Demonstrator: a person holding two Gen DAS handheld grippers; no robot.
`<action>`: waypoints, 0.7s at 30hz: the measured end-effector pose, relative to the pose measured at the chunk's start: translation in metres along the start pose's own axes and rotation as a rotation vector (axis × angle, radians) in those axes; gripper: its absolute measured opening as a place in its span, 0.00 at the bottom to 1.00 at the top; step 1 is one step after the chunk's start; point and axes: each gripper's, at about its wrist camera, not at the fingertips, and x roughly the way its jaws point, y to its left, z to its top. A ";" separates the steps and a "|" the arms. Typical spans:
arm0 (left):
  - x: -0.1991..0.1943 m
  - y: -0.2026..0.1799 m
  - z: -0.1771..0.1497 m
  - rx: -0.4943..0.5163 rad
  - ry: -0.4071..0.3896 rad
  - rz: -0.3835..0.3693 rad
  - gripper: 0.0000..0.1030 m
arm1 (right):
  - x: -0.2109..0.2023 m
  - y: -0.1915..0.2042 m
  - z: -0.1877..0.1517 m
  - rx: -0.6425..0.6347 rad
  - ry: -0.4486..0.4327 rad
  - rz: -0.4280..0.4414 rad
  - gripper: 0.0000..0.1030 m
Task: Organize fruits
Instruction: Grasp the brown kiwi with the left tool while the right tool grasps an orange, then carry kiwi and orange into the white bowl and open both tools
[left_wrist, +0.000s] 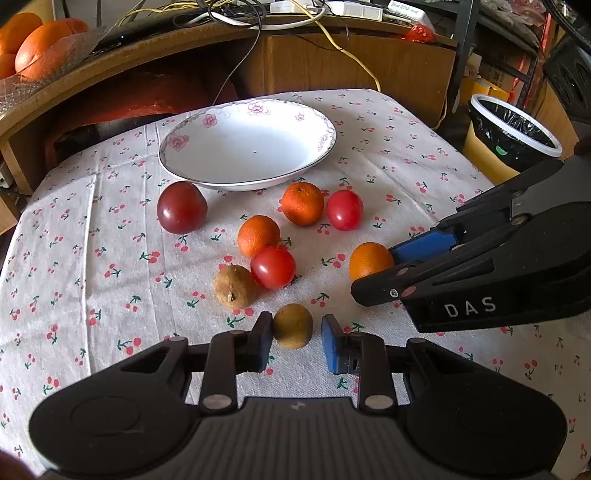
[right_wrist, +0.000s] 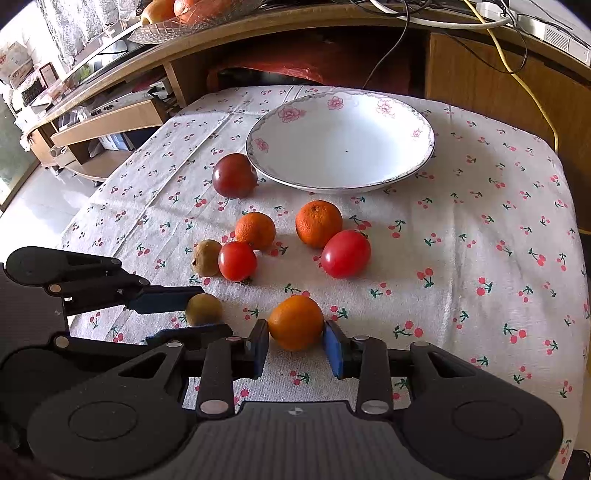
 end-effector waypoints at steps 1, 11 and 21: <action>0.000 0.000 0.000 -0.001 0.001 0.001 0.36 | 0.000 0.000 0.000 0.000 0.000 -0.001 0.27; -0.004 0.003 0.000 -0.013 0.018 0.020 0.31 | -0.005 0.004 -0.001 -0.005 0.003 0.004 0.27; -0.008 0.004 0.007 -0.031 0.003 0.022 0.31 | -0.010 0.007 -0.001 -0.003 -0.007 0.008 0.27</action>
